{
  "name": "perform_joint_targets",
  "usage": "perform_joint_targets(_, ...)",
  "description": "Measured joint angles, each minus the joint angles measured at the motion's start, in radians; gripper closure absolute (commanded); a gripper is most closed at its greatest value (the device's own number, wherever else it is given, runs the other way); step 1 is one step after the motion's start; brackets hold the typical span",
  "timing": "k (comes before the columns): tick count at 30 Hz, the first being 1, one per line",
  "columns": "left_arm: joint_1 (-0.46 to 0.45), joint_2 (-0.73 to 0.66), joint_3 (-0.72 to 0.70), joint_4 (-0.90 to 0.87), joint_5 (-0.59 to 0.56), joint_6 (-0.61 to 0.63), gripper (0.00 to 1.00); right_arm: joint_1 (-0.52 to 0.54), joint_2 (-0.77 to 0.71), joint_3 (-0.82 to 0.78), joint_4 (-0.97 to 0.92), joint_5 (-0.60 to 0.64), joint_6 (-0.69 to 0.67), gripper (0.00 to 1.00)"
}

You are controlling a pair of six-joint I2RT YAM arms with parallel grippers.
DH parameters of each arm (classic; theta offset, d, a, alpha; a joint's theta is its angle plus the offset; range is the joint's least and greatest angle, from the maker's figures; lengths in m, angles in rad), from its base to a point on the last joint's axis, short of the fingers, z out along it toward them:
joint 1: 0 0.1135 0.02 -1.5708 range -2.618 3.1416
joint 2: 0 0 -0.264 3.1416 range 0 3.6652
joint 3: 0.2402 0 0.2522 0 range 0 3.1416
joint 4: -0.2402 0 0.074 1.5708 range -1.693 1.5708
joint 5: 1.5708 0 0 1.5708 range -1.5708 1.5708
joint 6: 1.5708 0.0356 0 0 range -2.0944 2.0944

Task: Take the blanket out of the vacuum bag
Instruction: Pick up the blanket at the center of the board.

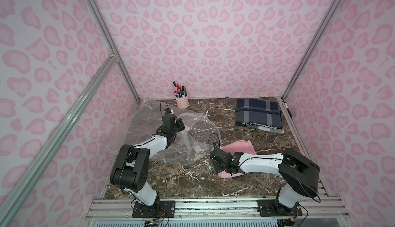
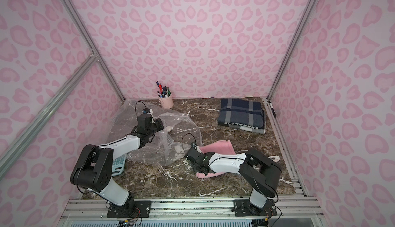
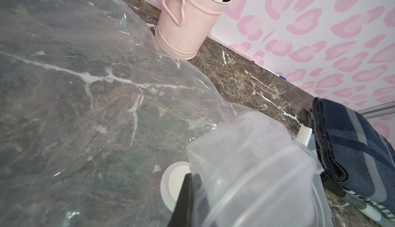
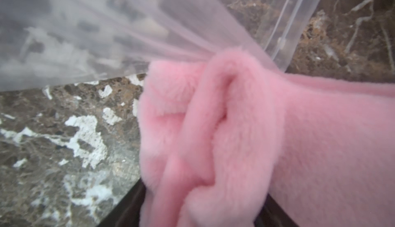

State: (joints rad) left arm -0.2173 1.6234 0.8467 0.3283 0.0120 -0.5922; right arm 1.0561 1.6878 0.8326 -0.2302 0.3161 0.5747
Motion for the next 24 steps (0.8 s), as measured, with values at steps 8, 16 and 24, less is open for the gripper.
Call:
perform_joint_targets(8,0.000,-0.007,-0.002,0.000,-0.003,0.016,0.96,-0.081,-0.018,-0.069,0.104,-0.044,0.043,1.00)
perform_joint_targets(16,0.001,-0.030,-0.006,0.000,-0.003,0.027,0.96,-0.099,-0.055,-0.143,0.229,-0.108,0.059,1.00)
perform_joint_targets(24,0.001,-0.037,-0.014,0.000,-0.002,0.030,0.96,-0.101,-0.211,-0.245,0.215,-0.355,0.095,1.00)
